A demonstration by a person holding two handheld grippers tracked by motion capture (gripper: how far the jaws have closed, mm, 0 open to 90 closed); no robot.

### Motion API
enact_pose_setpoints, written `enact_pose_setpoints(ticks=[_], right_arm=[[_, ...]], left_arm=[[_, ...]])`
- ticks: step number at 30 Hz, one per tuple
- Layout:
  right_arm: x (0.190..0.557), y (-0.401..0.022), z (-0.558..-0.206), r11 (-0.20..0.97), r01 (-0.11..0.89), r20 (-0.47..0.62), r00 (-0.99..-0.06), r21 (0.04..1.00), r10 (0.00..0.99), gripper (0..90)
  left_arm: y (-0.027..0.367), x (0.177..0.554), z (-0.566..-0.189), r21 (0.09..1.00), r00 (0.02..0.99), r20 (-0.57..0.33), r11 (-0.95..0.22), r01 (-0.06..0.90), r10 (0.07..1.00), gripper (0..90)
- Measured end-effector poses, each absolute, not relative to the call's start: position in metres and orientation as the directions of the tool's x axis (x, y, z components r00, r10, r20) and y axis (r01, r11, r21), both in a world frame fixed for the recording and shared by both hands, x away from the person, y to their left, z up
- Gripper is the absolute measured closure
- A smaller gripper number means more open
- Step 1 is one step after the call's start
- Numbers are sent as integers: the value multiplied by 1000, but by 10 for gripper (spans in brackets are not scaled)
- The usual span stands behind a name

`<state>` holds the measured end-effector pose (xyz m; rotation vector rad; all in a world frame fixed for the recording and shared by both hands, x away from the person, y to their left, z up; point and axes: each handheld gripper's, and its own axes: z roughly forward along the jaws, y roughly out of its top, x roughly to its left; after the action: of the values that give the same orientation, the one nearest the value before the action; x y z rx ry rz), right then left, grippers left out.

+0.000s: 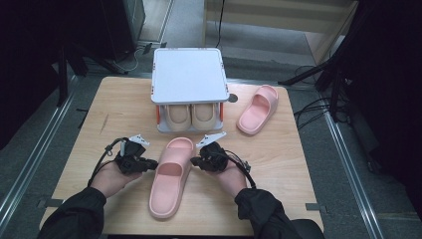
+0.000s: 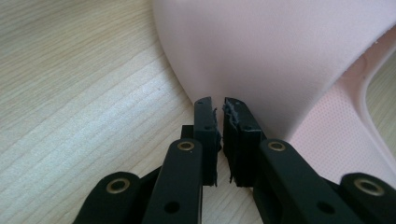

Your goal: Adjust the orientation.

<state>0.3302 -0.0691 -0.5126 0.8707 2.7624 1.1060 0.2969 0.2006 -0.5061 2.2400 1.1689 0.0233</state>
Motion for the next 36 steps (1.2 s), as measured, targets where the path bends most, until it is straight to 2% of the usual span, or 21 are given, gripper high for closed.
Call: enact_pose_setpoints(ticks=[5,11,14,24,32,36], right_arm=[[334,-70,-514,577,495,167,-833,650,527,900],[336,-74,-511,573,499,169,-830,650,531,841],[336,-81,-506,556,497,181,-831,667,526,771],[335,-105,-491,507,508,197,-815,696,545,705],[335,-121,-485,490,515,190,-801,704,568,730],[336,-130,-483,485,523,183,-789,701,586,787]], left_arm=[[201,298,-507,513,617,-271,-431,742,739,830],[209,299,-502,545,604,-278,-395,740,747,791],[215,300,-499,554,591,-289,-371,745,753,743],[224,301,-491,575,584,-299,-346,741,755,604],[222,308,-488,583,602,-306,-355,731,738,601],[223,311,-487,579,602,-306,-358,733,737,591]])
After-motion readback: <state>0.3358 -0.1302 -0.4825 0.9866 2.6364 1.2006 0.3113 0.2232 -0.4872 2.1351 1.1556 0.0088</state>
